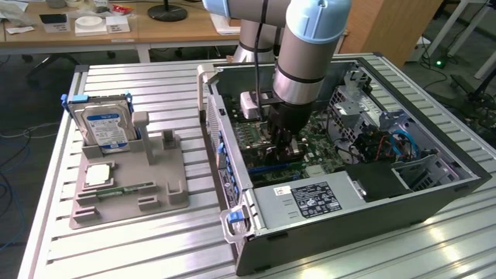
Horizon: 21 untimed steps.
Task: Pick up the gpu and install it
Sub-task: 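Insert the gpu into the slot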
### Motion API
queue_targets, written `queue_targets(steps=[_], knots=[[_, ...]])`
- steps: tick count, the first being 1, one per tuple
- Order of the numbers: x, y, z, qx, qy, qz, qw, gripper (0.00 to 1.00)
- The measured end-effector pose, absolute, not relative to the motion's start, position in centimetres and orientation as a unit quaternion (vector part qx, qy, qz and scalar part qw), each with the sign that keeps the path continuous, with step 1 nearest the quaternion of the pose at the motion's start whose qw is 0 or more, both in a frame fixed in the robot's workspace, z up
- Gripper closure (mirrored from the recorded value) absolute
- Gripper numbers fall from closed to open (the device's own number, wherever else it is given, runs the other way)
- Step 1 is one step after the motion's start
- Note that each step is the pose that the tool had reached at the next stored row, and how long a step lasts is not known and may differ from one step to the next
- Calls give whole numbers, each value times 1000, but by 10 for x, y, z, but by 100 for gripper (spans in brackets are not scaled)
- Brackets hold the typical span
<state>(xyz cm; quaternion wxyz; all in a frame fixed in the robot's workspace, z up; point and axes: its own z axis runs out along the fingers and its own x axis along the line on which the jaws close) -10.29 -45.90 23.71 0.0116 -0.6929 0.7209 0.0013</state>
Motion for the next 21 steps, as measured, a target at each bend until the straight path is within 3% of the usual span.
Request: queue_targets(steps=[21], knots=[[-104, -459, 234, -693, 721, 1, 11, 72]])
